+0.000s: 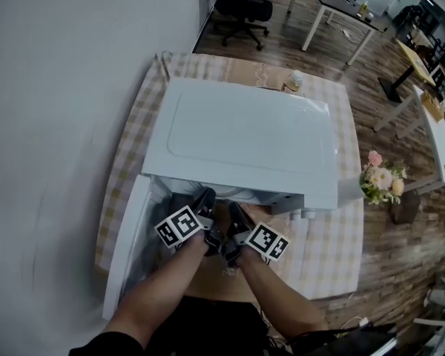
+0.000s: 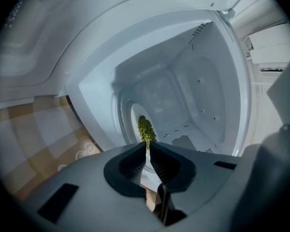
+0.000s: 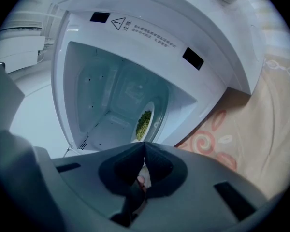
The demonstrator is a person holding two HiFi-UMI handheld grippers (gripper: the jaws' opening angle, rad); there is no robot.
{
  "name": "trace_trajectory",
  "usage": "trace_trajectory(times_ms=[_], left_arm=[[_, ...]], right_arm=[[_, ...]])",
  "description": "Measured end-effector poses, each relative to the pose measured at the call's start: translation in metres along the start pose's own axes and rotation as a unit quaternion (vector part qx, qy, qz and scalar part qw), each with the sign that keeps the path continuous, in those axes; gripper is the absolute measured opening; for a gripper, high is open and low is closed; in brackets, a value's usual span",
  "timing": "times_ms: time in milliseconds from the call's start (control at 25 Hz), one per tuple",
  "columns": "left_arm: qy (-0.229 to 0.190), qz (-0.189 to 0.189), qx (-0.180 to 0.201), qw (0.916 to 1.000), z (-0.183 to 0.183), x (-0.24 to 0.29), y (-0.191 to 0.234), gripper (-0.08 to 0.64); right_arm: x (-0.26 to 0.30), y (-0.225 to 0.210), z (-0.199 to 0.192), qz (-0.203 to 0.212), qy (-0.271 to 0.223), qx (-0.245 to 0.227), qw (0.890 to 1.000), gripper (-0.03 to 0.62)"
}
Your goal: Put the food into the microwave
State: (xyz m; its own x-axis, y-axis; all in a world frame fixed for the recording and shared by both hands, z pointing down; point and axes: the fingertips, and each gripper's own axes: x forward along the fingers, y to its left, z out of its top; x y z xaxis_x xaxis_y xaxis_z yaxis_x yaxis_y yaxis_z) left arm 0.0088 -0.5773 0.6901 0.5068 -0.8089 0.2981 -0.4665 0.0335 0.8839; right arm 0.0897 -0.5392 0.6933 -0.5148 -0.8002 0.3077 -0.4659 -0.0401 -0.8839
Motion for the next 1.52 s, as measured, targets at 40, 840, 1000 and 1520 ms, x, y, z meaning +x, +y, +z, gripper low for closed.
trace_trajectory(times_ms=[40, 840, 1000, 1520], left_arm=[[-0.001, -0.002, -0.001, 1.0000, 0.000, 0.002, -0.001, 0.034], [-0.020, -0.039, 0.054, 0.9976, -0.021, -0.045, -0.059, 0.034], [-0.033, -0.046, 0.070, 0.9959, -0.030, -0.074, -0.069, 0.034], [-0.072, -0.105, 0.124, 0.9842, -0.065, -0.184, -0.154, 0.009]], right_arm=[[-0.001, 0.001, 0.001, 0.002, -0.001, -0.002, 1.000, 0.009], [-0.055, 0.023, 0.002, 0.037, 0.009, -0.066, 0.997, 0.009], [-0.076, 0.039, -0.003, 0.062, 0.016, -0.091, 0.994, 0.009], [-0.172, 0.129, 0.001, 0.144, 0.007, -0.213, 0.966, 0.009]])
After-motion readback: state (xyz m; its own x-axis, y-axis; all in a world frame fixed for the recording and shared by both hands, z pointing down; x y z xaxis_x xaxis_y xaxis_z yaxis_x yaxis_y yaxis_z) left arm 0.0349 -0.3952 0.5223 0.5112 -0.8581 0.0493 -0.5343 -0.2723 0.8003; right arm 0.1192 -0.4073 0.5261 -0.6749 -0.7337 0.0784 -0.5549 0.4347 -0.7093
